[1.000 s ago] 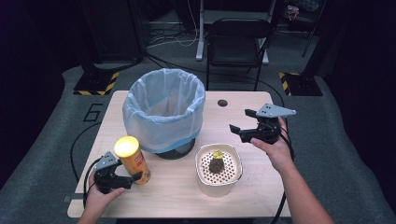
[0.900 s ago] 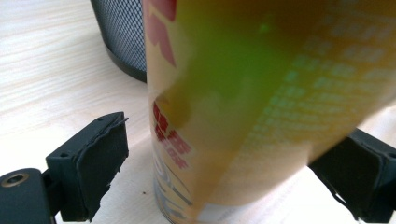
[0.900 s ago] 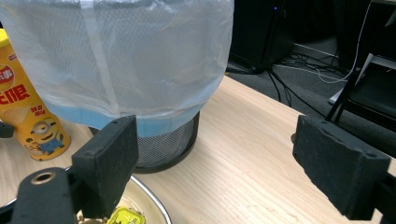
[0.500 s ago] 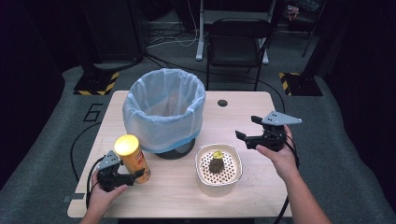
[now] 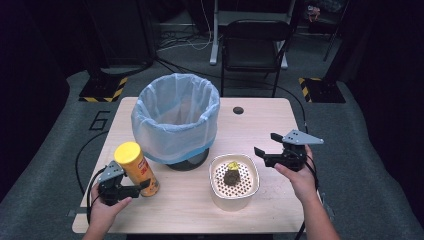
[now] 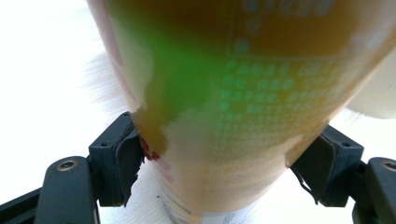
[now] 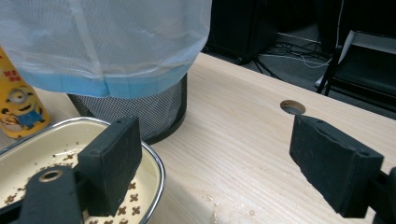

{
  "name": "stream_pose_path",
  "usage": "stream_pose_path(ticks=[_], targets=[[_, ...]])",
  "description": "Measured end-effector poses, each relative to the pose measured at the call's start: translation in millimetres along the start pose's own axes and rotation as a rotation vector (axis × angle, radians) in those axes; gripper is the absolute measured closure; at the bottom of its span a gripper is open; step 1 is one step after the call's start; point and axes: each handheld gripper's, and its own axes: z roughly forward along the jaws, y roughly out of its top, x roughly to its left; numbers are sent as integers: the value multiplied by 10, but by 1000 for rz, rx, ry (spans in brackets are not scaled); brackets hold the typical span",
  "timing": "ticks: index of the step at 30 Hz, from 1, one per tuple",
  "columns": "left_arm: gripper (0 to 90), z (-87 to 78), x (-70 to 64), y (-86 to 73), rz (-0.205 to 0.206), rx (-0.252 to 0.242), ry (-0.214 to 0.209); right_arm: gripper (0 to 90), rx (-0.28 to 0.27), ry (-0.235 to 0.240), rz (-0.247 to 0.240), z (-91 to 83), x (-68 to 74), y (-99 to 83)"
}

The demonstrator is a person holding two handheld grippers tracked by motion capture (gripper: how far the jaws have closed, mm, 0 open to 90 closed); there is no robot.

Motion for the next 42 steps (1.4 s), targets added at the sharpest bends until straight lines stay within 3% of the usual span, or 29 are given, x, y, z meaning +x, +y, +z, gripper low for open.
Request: stream_pose_path(ticks=[2, 3, 7, 17, 24, 29, 30, 42], targets=[[240, -45, -3, 33, -1, 6, -4, 175, -5, -3, 11, 7, 4, -37], [240, -71, 4, 50, 18, 18, 8, 176, -6, -7, 16, 11, 6, -57], [240, -142, -14, 114, -1, 19, 0, 179, 0, -15, 21, 33, 14, -160], [240, -330, -51, 356, 13, 21, 23, 208, 12, -38, 28, 4, -39, -332], [240, -583, -135, 723, 44, 36, 21, 208, 22, -49, 48, -9, -97, -442], [240, -792, -203, 1038, 49, 19, 11, 208, 21, -64, 72, -17, -125, -525], [240, -792, -203, 1038, 49, 19, 11, 208, 25, -67, 79, -17, -127, -537], [240, -1067, -292, 1810, 80, 7, 1, 208, 40, -85, 90, -5, -161, -621]])
